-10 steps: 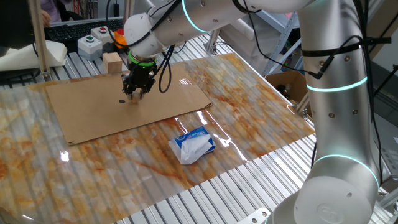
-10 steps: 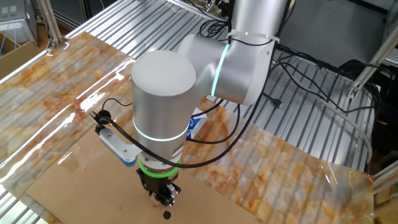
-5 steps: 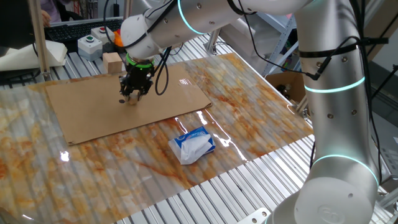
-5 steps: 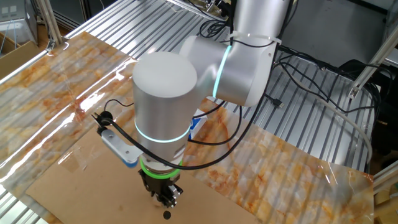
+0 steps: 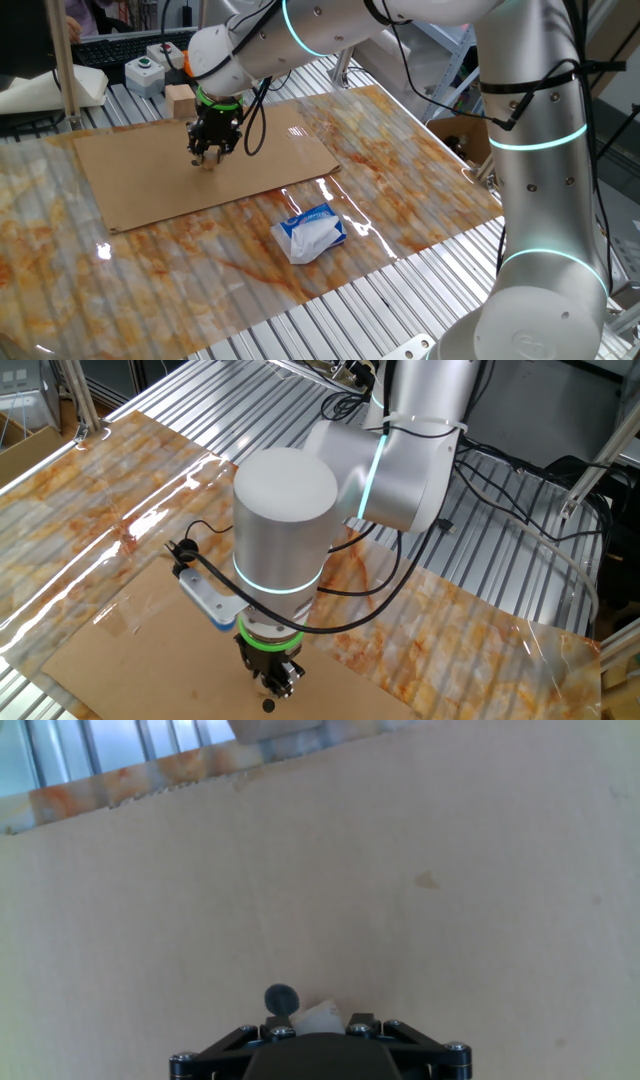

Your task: Grab the block and place it at the designated location

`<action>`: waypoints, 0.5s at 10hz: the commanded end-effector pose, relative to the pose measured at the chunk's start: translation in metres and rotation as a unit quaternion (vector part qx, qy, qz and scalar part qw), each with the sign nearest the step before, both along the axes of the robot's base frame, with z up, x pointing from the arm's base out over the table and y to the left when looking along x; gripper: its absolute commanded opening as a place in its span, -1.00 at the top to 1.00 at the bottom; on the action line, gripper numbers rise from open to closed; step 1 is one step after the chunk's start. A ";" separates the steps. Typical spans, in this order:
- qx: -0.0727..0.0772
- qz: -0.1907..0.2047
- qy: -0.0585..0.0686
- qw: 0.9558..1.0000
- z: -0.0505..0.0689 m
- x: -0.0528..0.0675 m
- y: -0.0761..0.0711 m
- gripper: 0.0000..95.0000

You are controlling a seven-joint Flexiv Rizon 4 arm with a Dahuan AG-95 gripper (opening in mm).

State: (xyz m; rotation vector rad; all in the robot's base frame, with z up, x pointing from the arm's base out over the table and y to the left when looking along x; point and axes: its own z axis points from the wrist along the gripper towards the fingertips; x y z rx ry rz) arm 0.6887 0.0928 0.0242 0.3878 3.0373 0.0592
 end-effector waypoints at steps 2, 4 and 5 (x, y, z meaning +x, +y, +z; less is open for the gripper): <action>0.000 -0.003 0.000 1.000 -0.005 0.004 0.001 1.00; 0.002 -0.014 0.001 1.000 -0.007 0.009 0.001 1.00; 0.002 -0.014 0.001 1.000 -0.006 0.011 0.001 1.00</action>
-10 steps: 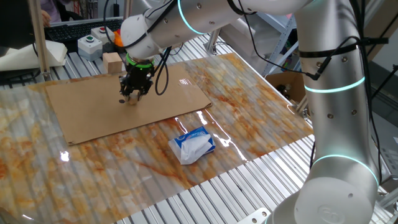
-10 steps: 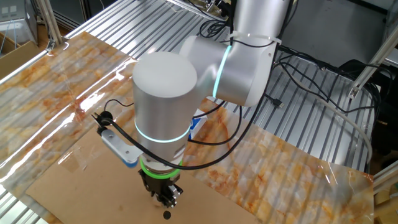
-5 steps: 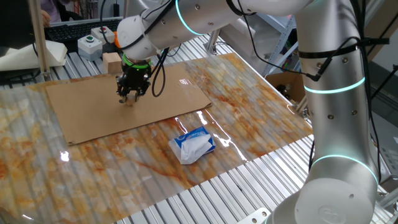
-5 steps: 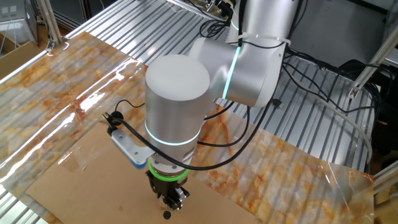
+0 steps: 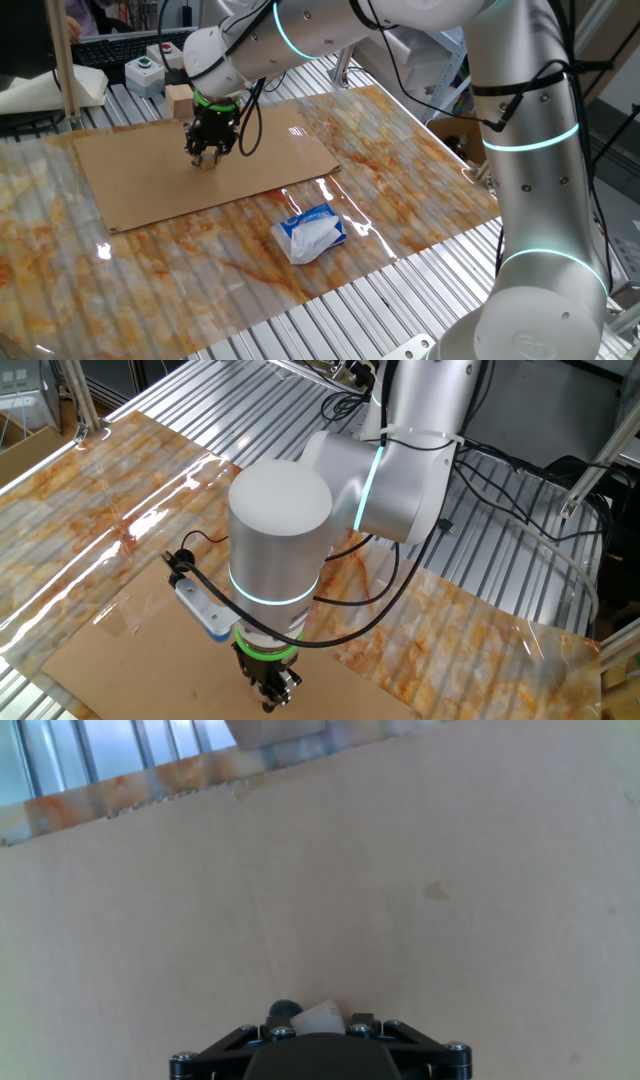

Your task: Grab the block and place it at the designated location

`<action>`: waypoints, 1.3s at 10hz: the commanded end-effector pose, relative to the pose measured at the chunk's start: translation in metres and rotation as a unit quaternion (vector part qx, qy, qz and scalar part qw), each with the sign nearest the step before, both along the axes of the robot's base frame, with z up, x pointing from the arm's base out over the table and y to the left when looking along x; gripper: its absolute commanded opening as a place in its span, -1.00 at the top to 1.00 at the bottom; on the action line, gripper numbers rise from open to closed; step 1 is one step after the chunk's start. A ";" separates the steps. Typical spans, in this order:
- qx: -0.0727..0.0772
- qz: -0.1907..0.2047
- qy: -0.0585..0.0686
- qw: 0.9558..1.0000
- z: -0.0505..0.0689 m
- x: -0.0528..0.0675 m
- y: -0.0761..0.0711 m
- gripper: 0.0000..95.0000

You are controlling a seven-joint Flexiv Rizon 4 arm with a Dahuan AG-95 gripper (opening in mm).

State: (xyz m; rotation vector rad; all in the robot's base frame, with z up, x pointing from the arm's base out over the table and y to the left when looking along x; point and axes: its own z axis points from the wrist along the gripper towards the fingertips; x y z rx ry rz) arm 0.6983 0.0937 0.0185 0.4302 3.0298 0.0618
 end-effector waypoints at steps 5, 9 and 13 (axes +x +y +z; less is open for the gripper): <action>0.000 -0.001 0.003 1.000 0.004 0.001 0.000 1.00; 0.000 0.002 0.009 1.000 0.008 0.000 -0.001 1.00; -0.001 0.000 0.009 1.000 0.008 0.000 -0.001 1.00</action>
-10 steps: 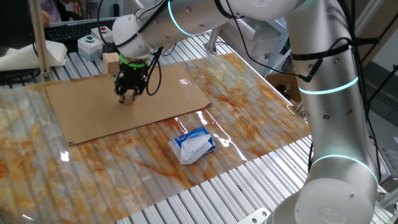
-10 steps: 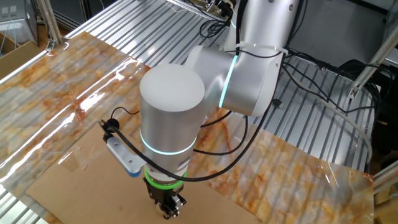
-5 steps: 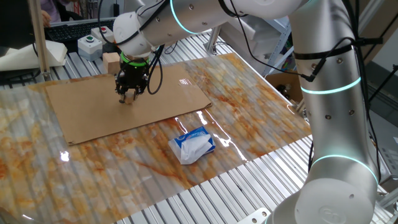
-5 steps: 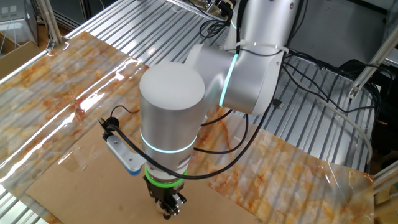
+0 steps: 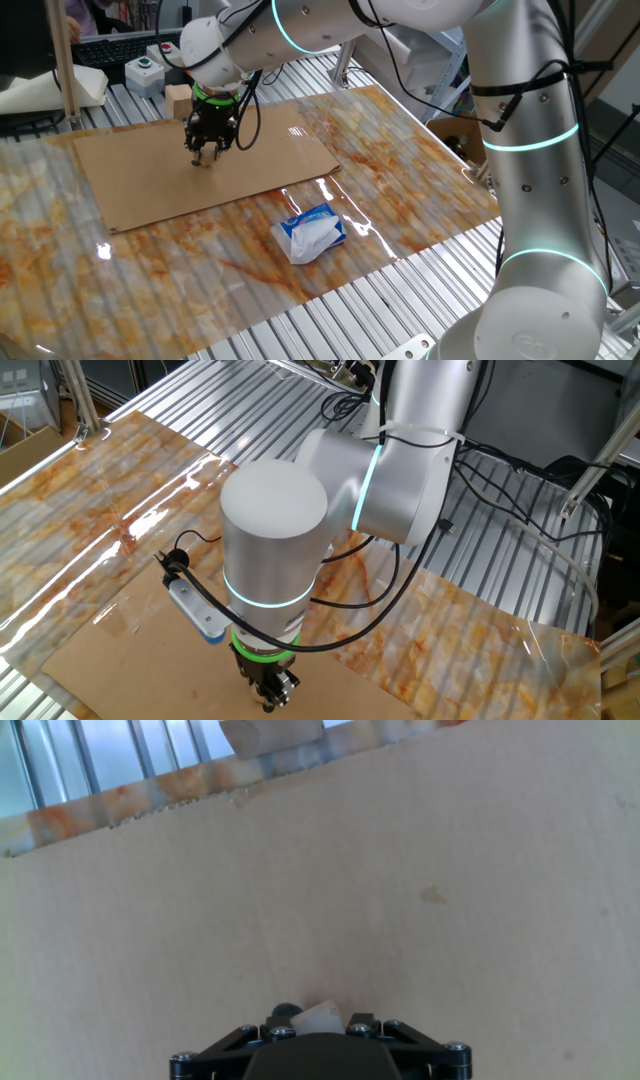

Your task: Grab the block and place it at the designated location

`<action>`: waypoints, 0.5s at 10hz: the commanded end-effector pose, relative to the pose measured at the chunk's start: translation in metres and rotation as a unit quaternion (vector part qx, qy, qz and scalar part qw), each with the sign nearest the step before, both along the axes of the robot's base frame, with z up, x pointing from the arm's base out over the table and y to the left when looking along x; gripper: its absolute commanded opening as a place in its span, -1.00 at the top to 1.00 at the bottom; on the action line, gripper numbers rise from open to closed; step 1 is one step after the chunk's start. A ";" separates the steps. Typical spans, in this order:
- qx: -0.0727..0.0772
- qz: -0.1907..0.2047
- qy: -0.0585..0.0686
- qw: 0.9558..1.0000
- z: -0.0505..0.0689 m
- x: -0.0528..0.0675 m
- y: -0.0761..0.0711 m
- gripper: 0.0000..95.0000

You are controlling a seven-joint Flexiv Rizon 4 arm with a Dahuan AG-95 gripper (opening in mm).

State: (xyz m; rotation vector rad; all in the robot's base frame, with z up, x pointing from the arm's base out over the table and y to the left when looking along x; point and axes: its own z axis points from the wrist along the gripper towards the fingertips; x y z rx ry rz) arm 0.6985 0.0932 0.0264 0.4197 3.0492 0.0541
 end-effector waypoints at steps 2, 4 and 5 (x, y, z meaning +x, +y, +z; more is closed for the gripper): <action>-0.005 0.002 0.001 1.000 0.000 -0.001 0.000 1.00; -0.006 0.024 -0.001 1.000 0.000 -0.001 0.000 1.00; -0.002 0.039 0.000 0.999 0.000 -0.001 0.000 1.00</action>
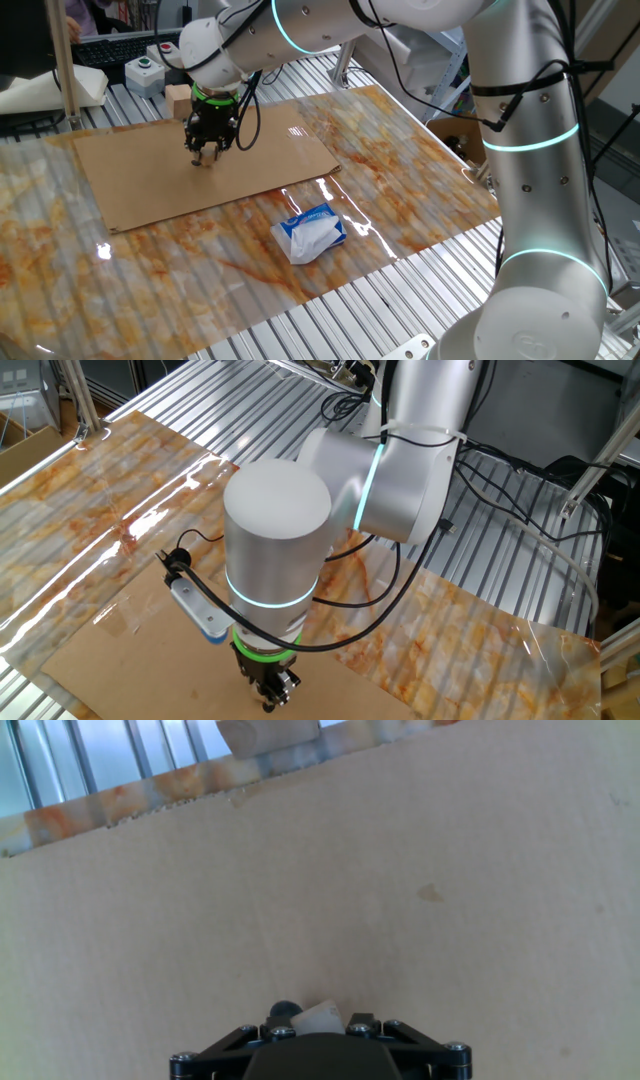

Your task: Grab the block and place it at the designated location

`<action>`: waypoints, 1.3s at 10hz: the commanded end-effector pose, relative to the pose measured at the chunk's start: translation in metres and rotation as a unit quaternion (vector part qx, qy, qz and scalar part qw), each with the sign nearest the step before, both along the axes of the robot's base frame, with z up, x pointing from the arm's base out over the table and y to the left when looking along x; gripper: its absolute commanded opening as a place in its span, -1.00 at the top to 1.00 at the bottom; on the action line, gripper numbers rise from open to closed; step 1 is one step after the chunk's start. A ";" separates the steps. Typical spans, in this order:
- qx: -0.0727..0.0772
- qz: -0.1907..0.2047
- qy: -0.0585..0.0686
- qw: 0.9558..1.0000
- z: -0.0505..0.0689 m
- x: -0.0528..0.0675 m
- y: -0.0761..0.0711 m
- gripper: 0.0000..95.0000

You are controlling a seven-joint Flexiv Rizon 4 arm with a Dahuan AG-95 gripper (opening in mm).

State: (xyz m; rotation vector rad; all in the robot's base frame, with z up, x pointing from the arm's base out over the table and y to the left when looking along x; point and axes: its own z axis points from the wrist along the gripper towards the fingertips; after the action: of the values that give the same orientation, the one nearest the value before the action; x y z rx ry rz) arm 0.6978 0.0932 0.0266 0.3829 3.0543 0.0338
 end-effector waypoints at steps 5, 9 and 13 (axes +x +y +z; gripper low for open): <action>0.006 0.023 0.001 1.000 0.000 0.000 0.000 1.00; 0.007 0.020 0.002 1.000 0.000 0.002 0.011 1.00; 0.007 0.019 0.002 1.000 -0.004 0.006 0.020 1.00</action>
State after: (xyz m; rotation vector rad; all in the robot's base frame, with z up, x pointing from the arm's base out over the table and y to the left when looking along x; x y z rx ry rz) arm 0.7045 0.1126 0.0223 0.3267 3.0664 0.0521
